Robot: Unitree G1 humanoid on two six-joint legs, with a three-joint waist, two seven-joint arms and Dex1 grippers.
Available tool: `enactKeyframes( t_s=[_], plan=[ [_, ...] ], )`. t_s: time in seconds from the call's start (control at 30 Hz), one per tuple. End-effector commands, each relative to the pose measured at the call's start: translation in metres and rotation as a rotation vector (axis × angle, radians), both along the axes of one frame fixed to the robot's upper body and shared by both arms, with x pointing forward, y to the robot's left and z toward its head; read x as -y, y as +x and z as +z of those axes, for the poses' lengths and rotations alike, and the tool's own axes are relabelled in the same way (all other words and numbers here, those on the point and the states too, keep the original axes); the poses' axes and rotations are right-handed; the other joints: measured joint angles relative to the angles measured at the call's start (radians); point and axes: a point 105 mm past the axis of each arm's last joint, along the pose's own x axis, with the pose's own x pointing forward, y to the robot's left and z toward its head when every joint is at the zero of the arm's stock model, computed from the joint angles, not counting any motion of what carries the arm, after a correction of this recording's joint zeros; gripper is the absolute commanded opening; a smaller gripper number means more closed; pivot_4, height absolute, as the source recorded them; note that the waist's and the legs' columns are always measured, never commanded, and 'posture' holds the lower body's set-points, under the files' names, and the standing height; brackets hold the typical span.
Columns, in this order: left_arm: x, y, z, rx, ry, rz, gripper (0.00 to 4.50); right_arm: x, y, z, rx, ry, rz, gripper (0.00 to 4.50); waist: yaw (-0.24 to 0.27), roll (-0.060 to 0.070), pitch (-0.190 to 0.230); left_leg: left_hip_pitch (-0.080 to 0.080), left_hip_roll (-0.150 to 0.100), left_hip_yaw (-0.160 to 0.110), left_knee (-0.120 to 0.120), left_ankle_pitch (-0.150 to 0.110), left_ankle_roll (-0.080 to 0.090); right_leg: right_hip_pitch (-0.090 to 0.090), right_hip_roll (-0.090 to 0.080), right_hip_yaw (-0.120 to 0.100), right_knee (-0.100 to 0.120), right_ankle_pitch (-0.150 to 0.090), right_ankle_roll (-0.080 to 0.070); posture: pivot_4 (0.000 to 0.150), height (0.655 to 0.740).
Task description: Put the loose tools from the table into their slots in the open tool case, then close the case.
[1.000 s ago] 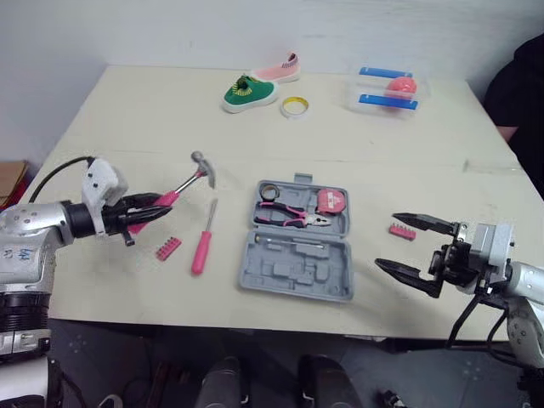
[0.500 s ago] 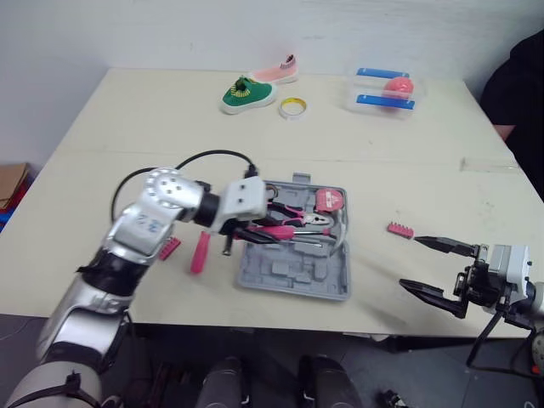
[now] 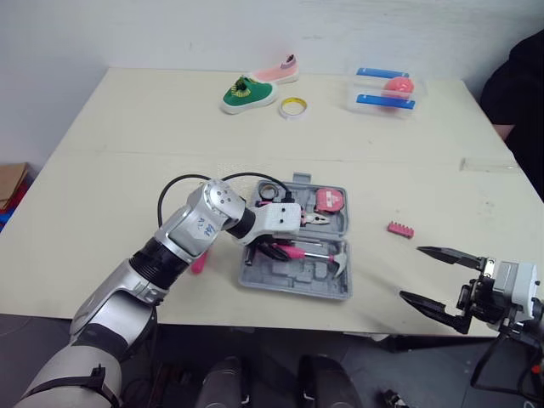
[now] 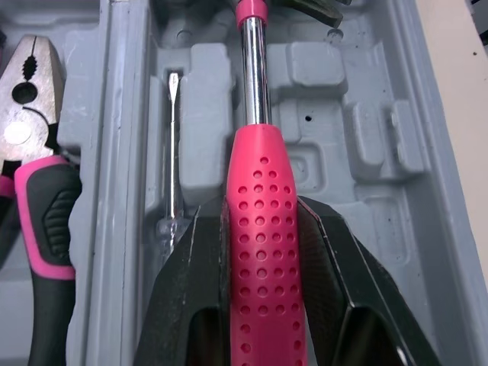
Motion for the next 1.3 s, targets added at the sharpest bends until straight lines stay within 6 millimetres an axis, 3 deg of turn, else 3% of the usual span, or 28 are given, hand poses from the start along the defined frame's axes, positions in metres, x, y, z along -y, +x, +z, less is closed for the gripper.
enactKeyframes(
  t_s=[0.03,0.33,0.53,0.7,0.8,0.93,1.07,1.17,1.3],
  plan=[
    [0.001,0.002,0.009,0.035,0.016,0.007,0.59,-0.004,-0.001,0.015,0.049,0.008,-0.008,4.5,0.0,0.0,0.0,0.0,0.0,0.0,0.0,0.0,0.0,0.0,0.0,0.0,0.0,0.0,0.0,0.15,0.74],
    [0.003,0.001,0.007,0.017,0.037,0.018,0.59,-0.01,0.002,0.02,0.052,0.014,-0.007,4.5,0.0,0.0,0.0,0.0,0.0,0.0,0.002,0.0,0.0,0.0,0.0,-0.001,0.001,0.0,0.0,0.15,0.74],
    [0.01,-0.002,0.03,0.064,-0.052,-0.014,3.02,-0.004,0.005,0.013,0.043,0.016,-0.014,4.5,0.0,0.0,0.0,-0.001,0.0,0.0,0.002,0.0,0.001,0.0,0.0,-0.001,0.0,0.0,0.0,0.15,0.74],
    [0.009,-0.012,0.049,0.053,-0.159,-0.061,3.02,0.002,0.006,0.007,0.039,0.016,-0.016,4.5,-0.001,0.0,0.0,-0.001,0.0,0.0,0.003,0.0,0.001,0.001,0.001,-0.001,0.001,0.0,0.0,0.15,0.74],
    [0.011,-0.012,0.06,0.111,-0.383,-0.099,3.02,0.005,0.006,0.003,0.037,0.016,-0.018,4.5,-0.001,0.0,0.0,-0.001,0.0,0.0,0.004,0.0,0.001,0.001,0.0,-0.001,0.001,0.0,0.0,0.15,0.74],
    [0.007,-0.011,0.058,0.052,-0.596,-0.024,1.8,0.005,0.007,0.003,0.042,0.017,-0.016,4.5,-0.002,0.0,0.0,0.0,0.0,-0.001,0.005,0.0,0.001,0.002,0.0,-0.001,0.001,0.0,0.0,0.15,0.74],
    [0.009,-0.009,0.042,0.085,-0.623,-0.007,0.02,0.004,0.007,0.005,0.043,0.013,-0.014,4.5,-0.001,0.0,0.0,0.0,0.0,-0.001,0.006,-0.001,0.001,0.002,0.0,-0.001,0.002,0.0,0.0,0.15,0.74],
    [0.011,-0.011,0.016,0.05,-0.567,0.023,0.02,0.003,0.007,0.007,0.047,0.008,-0.013,4.5,0.002,0.0,0.0,0.0,-0.001,-0.001,0.006,-0.001,0.002,0.003,-0.001,-0.002,0.001,0.0,0.001,0.15,0.74],
    [0.01,-0.012,0.002,0.011,-0.561,0.064,0.02,0.004,0.006,0.009,0.047,0.005,-0.015,4.5,0.002,0.0,0.0,0.0,-0.001,-0.001,0.006,-0.002,0.002,0.003,-0.001,-0.002,0.001,0.001,0.001,0.15,0.74]
  ],
)
